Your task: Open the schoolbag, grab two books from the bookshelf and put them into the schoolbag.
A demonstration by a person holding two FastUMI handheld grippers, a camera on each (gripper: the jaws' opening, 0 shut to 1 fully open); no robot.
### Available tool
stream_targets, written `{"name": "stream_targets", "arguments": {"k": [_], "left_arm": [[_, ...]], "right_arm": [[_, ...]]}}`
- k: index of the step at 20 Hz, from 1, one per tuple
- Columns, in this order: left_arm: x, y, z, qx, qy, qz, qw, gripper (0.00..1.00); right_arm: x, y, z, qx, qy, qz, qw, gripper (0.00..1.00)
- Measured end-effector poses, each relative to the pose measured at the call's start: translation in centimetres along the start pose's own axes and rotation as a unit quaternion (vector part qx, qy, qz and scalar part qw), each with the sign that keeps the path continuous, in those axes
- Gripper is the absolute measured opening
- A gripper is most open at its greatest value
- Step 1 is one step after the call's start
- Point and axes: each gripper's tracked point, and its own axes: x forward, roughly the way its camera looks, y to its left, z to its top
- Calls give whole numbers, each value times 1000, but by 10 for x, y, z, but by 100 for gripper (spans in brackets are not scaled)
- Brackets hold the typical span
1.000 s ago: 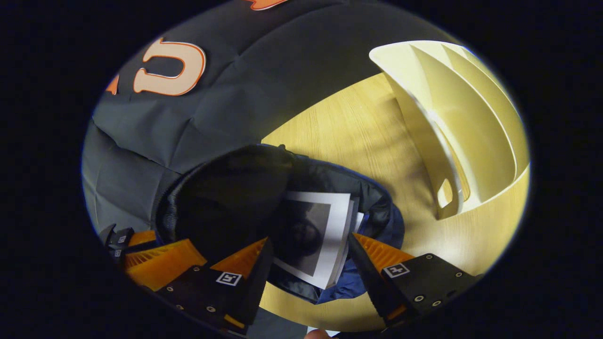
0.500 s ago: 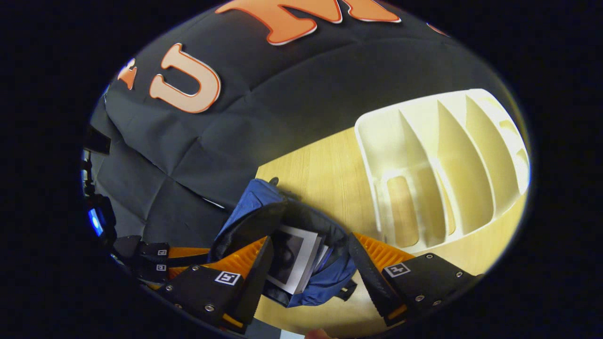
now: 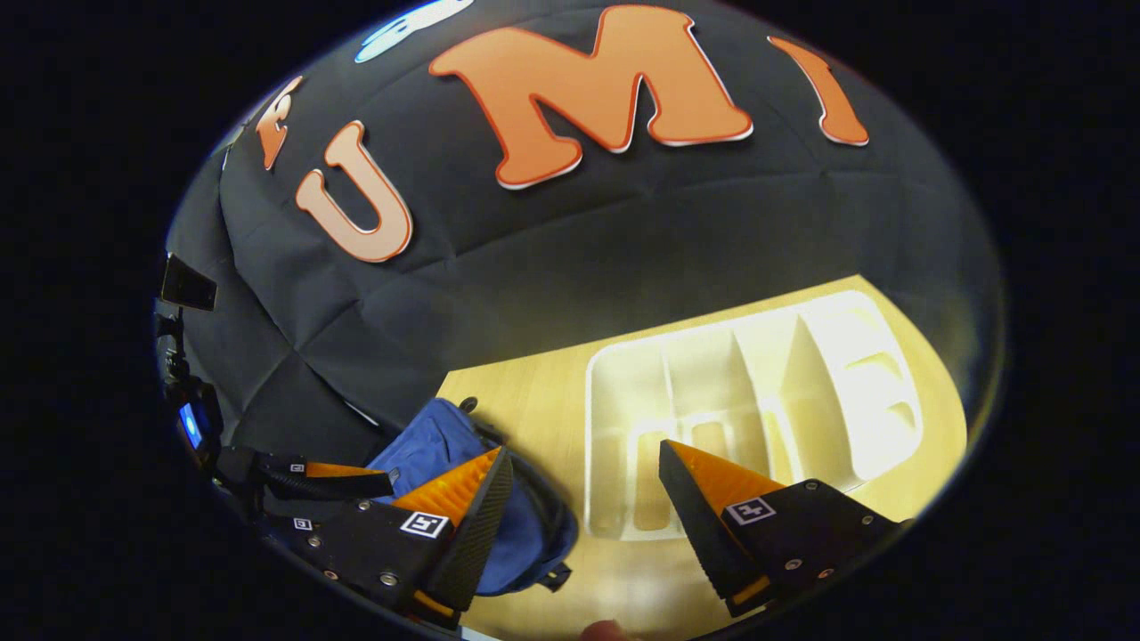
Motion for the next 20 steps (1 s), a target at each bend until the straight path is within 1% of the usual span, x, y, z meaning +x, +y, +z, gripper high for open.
{"name": "stream_targets", "arguments": {"k": [1,2,5,6,7,10,14,17,19,20], "left_arm": [[1,-5,9,5,-16,4,1000,96],[0,-8,19,10,-34,14,999,98],[-4,-21,47,13,-89,38,995,98],[-7,-26,56,13,-106,44,993,95],[-9,-30,62,11,-121,50,991,97],[-18,-44,84,16,-168,65,984,97],[-36,-62,118,34,-237,90,967,96],[-48,-72,132,38,-268,105,957,96],[-59,-71,146,32,-299,125,946,96],[-67,-73,155,30,-323,128,937,96]], "right_arm": [[-7,-7,8,-7,-13,-6,1000,97],[-12,-14,16,-14,-25,-14,999,97],[-33,-37,39,-41,-60,-41,997,97],[-39,-39,47,-49,-71,-48,995,97],[-44,-44,55,-55,-82,-54,994,97],[-63,-59,71,-67,-109,-64,990,97],[-87,-70,98,-84,-145,-78,983,97],[-108,-74,118,-93,-175,-83,977,97],[-120,-76,129,-102,-196,-90,971,97],[-125,-77,134,-107,-205,-91,969,97]]}}
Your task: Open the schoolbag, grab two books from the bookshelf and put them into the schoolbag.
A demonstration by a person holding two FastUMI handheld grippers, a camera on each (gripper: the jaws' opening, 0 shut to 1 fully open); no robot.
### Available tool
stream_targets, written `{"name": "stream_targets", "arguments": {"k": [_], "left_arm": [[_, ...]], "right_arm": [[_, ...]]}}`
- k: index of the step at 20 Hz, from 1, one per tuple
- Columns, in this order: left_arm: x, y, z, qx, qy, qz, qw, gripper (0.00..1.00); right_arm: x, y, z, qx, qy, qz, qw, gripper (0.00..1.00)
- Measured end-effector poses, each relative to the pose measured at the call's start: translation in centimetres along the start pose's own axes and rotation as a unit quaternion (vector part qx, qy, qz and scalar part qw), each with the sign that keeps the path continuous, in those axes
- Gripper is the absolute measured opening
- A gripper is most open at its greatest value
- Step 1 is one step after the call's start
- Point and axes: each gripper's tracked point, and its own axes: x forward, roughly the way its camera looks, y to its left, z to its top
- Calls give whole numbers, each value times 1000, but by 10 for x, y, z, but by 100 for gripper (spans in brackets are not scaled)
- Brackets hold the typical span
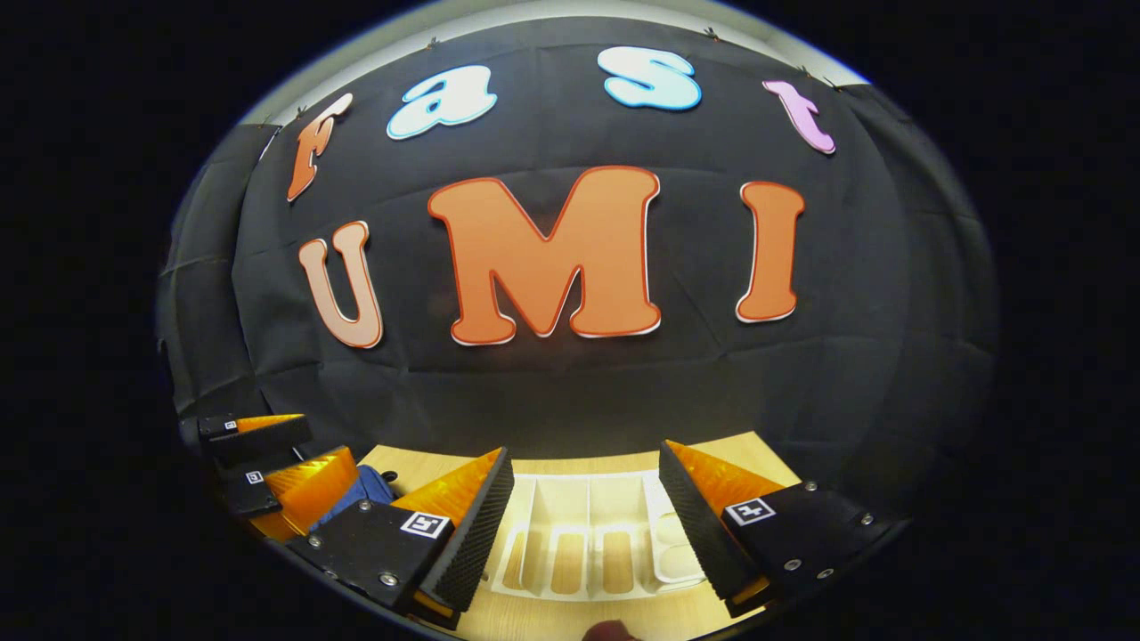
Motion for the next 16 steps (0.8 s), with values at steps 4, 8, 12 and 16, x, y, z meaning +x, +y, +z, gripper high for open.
{"name": "stream_targets", "arguments": {"k": [4,8,12,16], "left_arm": [[-7,4,27,-2,-59,25,998,96],[-21,2,43,-51,-108,49,992,96],[-21,7,41,-81,-118,61,988,94],[-25,2,38,-128,-129,49,982,94]], "right_arm": [[-11,-5,19,-16,-34,-4,999,96],[-17,-6,23,-20,-51,-4,999,97],[-26,0,20,-26,-67,2,997,97],[-30,7,10,-32,-66,6,997,96]]}}
